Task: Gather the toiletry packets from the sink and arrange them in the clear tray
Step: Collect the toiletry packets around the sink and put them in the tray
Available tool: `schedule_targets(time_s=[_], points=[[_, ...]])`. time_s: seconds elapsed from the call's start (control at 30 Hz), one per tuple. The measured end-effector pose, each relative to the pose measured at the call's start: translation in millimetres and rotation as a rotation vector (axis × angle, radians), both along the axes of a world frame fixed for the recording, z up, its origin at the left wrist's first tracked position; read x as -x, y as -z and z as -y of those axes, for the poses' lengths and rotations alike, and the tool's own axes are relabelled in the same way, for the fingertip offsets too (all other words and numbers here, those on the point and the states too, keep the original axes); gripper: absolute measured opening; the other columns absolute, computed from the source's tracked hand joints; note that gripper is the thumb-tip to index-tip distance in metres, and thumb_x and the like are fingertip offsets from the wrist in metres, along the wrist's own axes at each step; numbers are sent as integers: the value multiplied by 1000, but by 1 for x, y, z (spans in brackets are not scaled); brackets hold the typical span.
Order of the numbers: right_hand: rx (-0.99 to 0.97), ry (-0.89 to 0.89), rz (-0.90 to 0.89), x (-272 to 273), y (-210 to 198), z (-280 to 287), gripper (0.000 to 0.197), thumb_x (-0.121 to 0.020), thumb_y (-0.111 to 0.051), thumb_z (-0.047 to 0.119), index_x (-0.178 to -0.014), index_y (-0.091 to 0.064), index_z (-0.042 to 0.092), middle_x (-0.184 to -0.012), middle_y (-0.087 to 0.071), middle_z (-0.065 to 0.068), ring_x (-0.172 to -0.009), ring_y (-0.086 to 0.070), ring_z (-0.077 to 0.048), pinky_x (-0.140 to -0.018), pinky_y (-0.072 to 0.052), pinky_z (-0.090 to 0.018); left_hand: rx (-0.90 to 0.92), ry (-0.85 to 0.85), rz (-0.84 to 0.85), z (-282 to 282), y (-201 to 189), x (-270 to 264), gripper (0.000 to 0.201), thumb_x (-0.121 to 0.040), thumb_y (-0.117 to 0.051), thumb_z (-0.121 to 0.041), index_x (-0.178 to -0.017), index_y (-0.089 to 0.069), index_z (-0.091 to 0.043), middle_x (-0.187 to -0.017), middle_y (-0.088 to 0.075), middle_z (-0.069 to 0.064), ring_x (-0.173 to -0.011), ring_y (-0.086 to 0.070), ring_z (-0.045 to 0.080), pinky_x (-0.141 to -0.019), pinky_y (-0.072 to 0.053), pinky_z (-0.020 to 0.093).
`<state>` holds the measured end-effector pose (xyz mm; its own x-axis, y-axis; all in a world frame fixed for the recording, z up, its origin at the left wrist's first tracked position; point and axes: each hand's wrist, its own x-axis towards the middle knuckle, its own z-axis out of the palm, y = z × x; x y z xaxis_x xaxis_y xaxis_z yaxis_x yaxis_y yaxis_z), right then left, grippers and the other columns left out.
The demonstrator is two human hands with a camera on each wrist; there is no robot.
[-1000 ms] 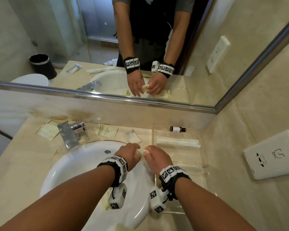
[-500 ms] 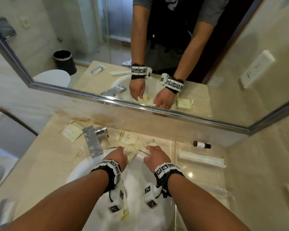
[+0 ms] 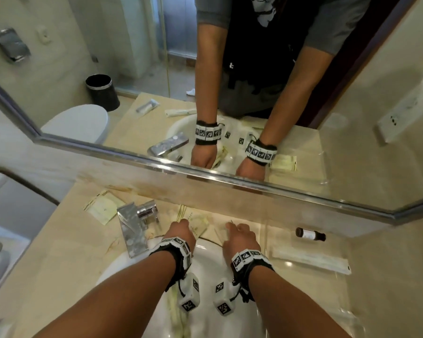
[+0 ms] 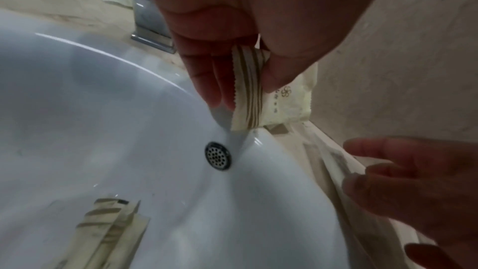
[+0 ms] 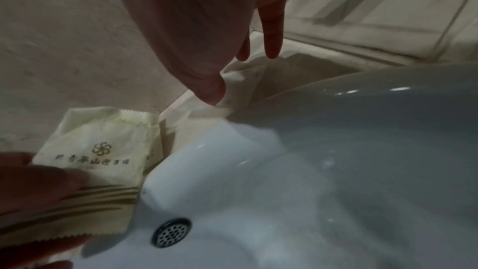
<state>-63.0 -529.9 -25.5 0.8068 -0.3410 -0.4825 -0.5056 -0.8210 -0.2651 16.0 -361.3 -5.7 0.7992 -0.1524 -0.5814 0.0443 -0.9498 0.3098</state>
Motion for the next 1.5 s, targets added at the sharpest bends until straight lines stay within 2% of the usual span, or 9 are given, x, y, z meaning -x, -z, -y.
schedule_targets(time_s=[0.2,0.33,0.53,0.77,0.93,1.1,1.3,1.4,1.5], points=[[27,-15,-63,-11,11,8,62,-89,-56,26,-146,-31,34,-131,-43,-7,-119,-43,-28,-81,-46,-37,-76,40,12,9,0,-21,54,-89,-47,-18,-142,-43,-27,-133,-46,10,-121,-50,32,-99,-46,40],[8,11,-69,-17,15,11,65,-88,-62,26,-146,-32,32,-128,-48,-6,-119,-46,-27,-86,-47,-37,-166,127,68,11,5,-30,62,-85,-49,-19,-144,-34,-32,-131,-49,8,-125,-41,31,-100,-43,43],[-47,35,6,-13,15,14,45,-89,-57,22,-133,-48,26,-125,-47,-4,-109,-57,-25,-81,-48,-33,-245,207,46,19,10,-33,86,-77,-57,-19,-150,-18,-42,-139,-38,7,-130,-33,32,-98,-43,46],[-185,104,77,-18,13,15,24,-89,-47,38,-112,-55,33,-99,-64,6,-85,-60,-19,-75,-48,-31,-269,256,84,23,18,-41,71,-77,-63,-29,-143,-38,-30,-153,-19,7,-135,-24,33,-101,-43,49],[-258,109,95,-20,5,9,24,-90,-51,39,-112,-58,31,-99,-68,3,-89,-63,-22,-75,-48,-31,-236,228,109,22,29,-44,76,-73,-72,-34,-139,-39,-16,-150,-26,3,-131,-33,31,-100,-46,46],[-294,131,80,-18,4,6,28,-91,-50,36,-117,-57,31,-105,-68,0,-94,-64,-23,-76,-48,-30,-227,245,79,21,26,-49,76,-75,-69,-29,-141,-31,-28,-130,-50,8,-118,-50,33,-94,-48,46],[-361,210,113,-10,-8,8,24,-91,-49,35,-113,-57,32,-96,-68,2,-82,-64,-20,-71,-50,-29,-176,224,-24,24,11,-45,51,-78,-68,-31,-125,-53,-18,-122,-45,9,-109,-58,33,-92,-50,38],[-413,245,178,-4,-19,8,20,-90,-51,32,-109,-58,31,-94,-67,4,-77,-63,-15,-64,-47,-27,-45,236,-24,31,-1,-38,48,-82,-66,-33,-125,-54,-14,-127,-55,8,-112,-59,28,-88,-46,29],[-449,318,259,7,-30,7,25,-88,-53,32,-110,-63,27,-99,-69,3,-82,-64,-16,-69,-51,-28,126,253,-31,40,-17,-20,31,-84,-70,-30,-110,-62,-14,-108,-66,-1,-100,-65,23,-77,-46,24]])
